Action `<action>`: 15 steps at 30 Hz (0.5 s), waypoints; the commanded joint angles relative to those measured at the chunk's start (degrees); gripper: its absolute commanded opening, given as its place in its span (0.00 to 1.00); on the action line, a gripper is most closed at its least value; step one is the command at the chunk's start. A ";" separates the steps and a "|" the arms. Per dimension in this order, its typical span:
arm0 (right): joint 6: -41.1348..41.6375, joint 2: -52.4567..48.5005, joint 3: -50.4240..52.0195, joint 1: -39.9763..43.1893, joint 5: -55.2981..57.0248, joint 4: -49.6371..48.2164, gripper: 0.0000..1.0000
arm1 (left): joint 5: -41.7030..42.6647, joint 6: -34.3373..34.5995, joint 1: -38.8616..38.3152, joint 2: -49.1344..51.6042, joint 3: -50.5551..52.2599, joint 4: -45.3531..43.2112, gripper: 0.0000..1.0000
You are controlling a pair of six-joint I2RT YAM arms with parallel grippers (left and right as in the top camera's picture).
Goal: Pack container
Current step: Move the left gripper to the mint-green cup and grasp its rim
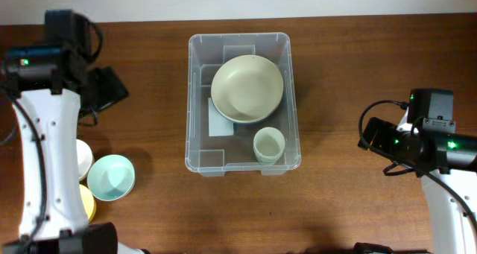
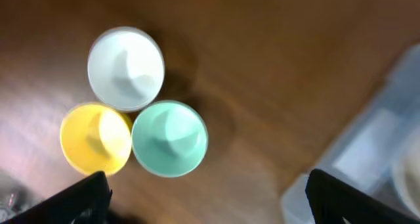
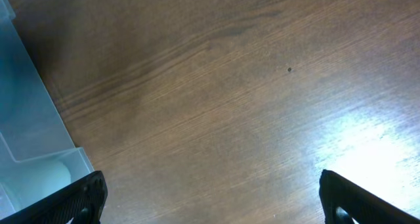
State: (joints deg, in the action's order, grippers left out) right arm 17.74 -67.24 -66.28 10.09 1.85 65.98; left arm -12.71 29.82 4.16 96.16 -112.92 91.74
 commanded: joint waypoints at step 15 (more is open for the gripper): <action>-0.37 0.00 0.24 0.44 -0.11 0.22 0.99 | 8.24 -0.76 3.26 1.27 51.45 -34.42 0.97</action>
State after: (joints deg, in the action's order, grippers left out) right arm 17.74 -67.24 -66.28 10.11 1.85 66.15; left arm -4.45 29.61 7.03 97.84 -64.71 59.42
